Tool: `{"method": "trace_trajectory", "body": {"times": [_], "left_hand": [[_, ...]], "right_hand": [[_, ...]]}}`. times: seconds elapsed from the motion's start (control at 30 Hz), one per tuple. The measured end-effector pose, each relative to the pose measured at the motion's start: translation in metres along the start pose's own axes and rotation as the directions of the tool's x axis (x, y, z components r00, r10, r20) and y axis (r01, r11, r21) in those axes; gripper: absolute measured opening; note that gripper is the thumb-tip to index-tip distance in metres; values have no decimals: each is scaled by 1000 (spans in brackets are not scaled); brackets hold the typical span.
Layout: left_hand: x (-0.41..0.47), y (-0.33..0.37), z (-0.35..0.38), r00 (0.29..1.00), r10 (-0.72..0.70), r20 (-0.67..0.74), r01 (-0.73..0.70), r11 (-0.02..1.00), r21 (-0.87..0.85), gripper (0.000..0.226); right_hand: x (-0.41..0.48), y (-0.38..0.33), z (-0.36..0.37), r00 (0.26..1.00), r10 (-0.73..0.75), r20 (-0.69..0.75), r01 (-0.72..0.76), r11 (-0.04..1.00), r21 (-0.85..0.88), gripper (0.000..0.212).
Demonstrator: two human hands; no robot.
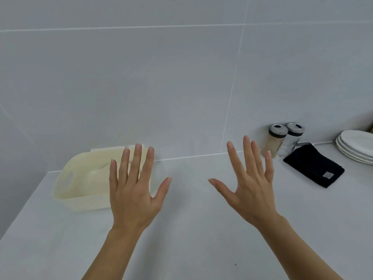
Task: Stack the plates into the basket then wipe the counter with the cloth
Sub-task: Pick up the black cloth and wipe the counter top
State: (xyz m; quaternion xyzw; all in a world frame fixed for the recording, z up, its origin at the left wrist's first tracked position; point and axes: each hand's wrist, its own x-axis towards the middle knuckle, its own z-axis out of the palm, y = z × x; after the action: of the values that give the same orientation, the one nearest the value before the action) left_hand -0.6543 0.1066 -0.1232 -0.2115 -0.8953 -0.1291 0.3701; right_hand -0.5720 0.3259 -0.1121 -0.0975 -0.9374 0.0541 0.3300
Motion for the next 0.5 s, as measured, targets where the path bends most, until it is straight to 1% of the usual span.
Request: {"method": "trace_trajectory", "body": {"times": [0.13, 0.2, 0.37, 0.5], "left_hand": [[-9, 76, 2, 997, -77, 11, 77, 997, 19, 66], [-12, 110, 3, 995, -95, 35, 94, 995, 13, 66], [-17, 176, -3, 991, -75, 115, 78, 997, -24, 66], [-10, 211, -4, 986, -42, 163, 51, 997, -53, 67]], "right_hand": [[-8, 70, -22, 999, -36, 9, 36, 999, 12, 78], [-13, 99, -36, 1000, -29, 11, 29, 999, 20, 78], [-29, 153, -66, 1000, -16, 2, 16, 1000, 1, 78], [-39, 183, -83, 999, 50, -17, -51, 998, -23, 75]]}}
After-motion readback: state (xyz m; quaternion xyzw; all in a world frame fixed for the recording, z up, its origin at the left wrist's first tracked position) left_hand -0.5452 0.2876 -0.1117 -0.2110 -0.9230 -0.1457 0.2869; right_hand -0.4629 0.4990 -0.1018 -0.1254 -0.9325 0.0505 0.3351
